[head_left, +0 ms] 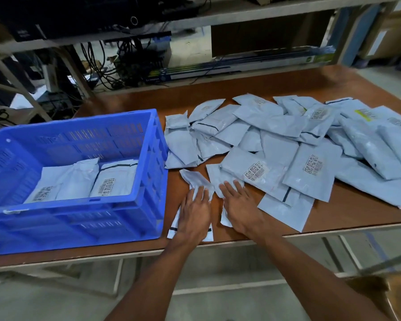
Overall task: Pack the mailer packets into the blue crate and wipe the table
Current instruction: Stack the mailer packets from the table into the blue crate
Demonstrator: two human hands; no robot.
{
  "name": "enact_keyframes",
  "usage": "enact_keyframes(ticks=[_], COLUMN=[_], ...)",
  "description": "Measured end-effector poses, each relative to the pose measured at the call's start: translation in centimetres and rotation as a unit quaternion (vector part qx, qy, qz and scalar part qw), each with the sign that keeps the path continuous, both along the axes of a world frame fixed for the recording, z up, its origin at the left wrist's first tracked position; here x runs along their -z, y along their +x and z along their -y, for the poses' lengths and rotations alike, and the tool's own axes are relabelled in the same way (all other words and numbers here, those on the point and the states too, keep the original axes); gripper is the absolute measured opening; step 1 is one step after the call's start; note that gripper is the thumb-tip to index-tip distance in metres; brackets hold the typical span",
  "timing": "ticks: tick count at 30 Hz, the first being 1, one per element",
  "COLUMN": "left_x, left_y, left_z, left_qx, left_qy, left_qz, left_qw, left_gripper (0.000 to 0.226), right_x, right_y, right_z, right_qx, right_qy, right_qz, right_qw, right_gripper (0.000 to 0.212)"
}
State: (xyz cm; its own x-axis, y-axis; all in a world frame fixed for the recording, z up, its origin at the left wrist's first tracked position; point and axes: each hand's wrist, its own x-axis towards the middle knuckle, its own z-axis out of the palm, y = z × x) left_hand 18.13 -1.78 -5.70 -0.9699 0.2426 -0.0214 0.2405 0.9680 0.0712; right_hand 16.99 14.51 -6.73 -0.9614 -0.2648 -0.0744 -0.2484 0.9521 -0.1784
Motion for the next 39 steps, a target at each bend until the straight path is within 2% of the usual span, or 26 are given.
enact_keyframes(ticks=[3, 5, 8, 11, 14, 17, 23, 25, 27, 29, 32, 35, 37, 39], left_x=[-2.8, -5.9, -12.8, -19.3, -23.3, -23.9, -19.4, -17.8, -17.1, -16.6, -15.8, -15.2, -15.0, -14.4], left_y=[0.4, -0.1, -1.4, -3.3, -3.8, -4.0, -4.6, -4.9, -5.6, -6.7, -9.0, -11.0, -11.5, -11.4], left_z=[-0.2, -0.5, 0.3, 2.5, 6.1, 11.8, 23.2, 25.1, 26.2, 26.8, 27.1, 27.3, 27.6, 27.8], left_qx=[0.002, -0.001, -0.013, 0.002, -0.008, -0.039, -0.082, -0.056, -0.041, -0.019, 0.013, 0.017, 0.002, 0.009], left_qy=[0.013, 0.029, 0.051, 0.028, -0.017, -0.021, -0.06, -0.079, -0.107, -0.151, -0.189, -0.148, -0.122, -0.166], left_qz=[-0.042, -0.114, -0.196, -0.24, -0.277, -0.288, -0.139, -0.116, -0.069, -0.017, 0.083, 0.188, 0.279, 0.342], left_qw=[0.999, 0.993, 0.979, 0.97, 0.961, 0.957, 0.985, 0.988, 0.991, 0.988, 0.978, 0.971, 0.953, 0.925], left_gripper=[0.041, 0.039, 0.042, 0.051, 0.056, 0.049, 0.045, 0.044, 0.037, 0.034, 0.041, 0.047, 0.063, 0.08], right_x=[-1.4, -3.8, -9.5, -15.6, -19.8, -22.0, -22.7, -21.9, -20.7, -19.2, -16.9, -15.4, -14.3, -12.7], right_y=[1.2, 1.0, -0.4, -1.9, -2.6, -2.9, -3.5, -3.7, -4.3, -5.5, -8.1, -10.0, -10.0, -9.8], right_z=[0.4, 0.9, 1.6, 2.7, 5.1, 9.0, 19.3, 22.7, 25.5, 27.1, 28.4, 29.3, 29.6, 29.7], right_qx=[0.007, 0.032, 0.052, 0.073, 0.033, -0.031, -0.128, -0.153, -0.137, -0.099, -0.066, -0.032, -0.033, -0.055], right_qy=[-0.088, -0.174, -0.236, -0.293, -0.302, -0.259, -0.21, -0.201, -0.172, -0.125, -0.043, 0.023, 0.107, 0.215], right_qz=[-0.021, -0.065, -0.171, -0.199, -0.243, -0.24, -0.197, -0.156, -0.097, -0.028, 0.042, 0.132, 0.222, 0.283], right_qw=[0.996, 0.982, 0.955, 0.932, 0.921, 0.935, 0.949, 0.955, 0.971, 0.987, 0.996, 0.991, 0.969, 0.933], right_gripper=[0.058, 0.056, 0.047, 0.045, 0.045, 0.046, 0.047, 0.036, 0.01, 0.006, 0.024, 0.05, 0.073, 0.089])
